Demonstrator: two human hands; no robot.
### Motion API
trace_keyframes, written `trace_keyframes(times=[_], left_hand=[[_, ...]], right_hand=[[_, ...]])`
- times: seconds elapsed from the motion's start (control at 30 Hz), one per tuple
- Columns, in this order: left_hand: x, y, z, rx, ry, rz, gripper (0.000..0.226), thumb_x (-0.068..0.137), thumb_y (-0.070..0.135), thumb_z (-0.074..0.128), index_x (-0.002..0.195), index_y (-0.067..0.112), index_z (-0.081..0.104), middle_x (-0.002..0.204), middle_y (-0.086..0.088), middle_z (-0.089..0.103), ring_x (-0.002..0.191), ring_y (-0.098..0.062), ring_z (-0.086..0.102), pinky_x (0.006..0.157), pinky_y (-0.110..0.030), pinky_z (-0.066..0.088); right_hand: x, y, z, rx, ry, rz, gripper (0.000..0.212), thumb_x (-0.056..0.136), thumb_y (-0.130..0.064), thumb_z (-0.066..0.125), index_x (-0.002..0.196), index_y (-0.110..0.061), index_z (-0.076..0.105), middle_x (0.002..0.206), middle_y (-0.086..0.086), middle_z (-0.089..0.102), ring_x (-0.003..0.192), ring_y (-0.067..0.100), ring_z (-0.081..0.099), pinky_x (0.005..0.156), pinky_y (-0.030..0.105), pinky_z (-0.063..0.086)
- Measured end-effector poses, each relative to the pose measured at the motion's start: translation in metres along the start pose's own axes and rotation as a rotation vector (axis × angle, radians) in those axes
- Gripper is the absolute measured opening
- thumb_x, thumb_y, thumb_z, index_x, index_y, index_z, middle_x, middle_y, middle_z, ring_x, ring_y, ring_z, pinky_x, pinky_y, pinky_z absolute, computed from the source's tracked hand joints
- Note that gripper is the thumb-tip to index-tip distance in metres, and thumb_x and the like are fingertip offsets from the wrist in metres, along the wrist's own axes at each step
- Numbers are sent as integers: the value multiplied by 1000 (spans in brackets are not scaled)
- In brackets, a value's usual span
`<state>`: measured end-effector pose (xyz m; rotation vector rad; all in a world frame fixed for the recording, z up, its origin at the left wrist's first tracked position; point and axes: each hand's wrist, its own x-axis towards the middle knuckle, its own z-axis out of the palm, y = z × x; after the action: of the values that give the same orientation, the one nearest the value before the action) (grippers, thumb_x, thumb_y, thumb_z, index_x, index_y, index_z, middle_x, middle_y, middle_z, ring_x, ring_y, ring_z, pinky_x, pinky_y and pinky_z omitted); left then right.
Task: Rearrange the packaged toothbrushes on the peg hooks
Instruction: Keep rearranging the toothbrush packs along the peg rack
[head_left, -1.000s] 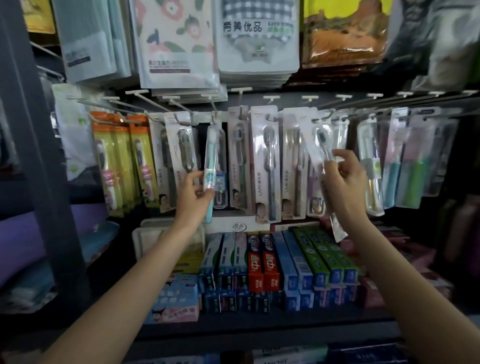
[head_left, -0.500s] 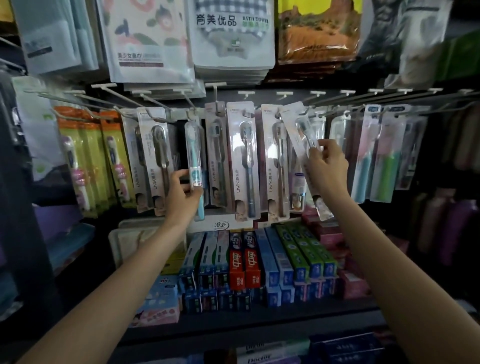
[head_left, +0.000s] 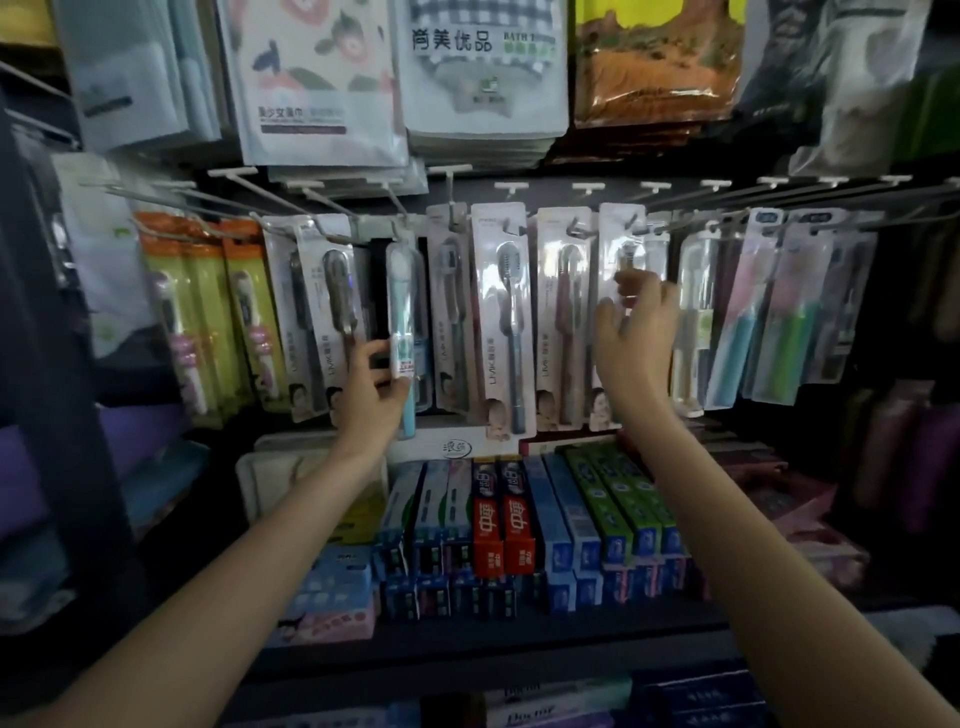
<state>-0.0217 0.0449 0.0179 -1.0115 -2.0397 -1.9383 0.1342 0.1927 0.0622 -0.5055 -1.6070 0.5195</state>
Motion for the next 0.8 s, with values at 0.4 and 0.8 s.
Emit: trace_keyframes(times=[0.4, 0.8], left_hand=[[15, -16, -75, 181, -49, 252, 24, 89, 10, 55, 110, 22, 52, 97, 5, 63, 88, -4, 60, 74, -20, 48], [61, -25, -57, 199, 166, 73, 48, 88, 16, 60, 130, 9, 37, 114, 0, 50, 103, -12, 49, 91, -25, 41]], right_hand=[[-56, -69, 130, 440, -697, 158, 45, 91, -22, 56, 130, -5, 39, 110, 4, 59, 95, 10, 56, 70, 4, 43], [-55, -36, 139, 351, -349, 43, 30, 97, -16, 42, 126, -7, 39, 117, 10, 51, 96, 20, 54, 78, 29, 49]])
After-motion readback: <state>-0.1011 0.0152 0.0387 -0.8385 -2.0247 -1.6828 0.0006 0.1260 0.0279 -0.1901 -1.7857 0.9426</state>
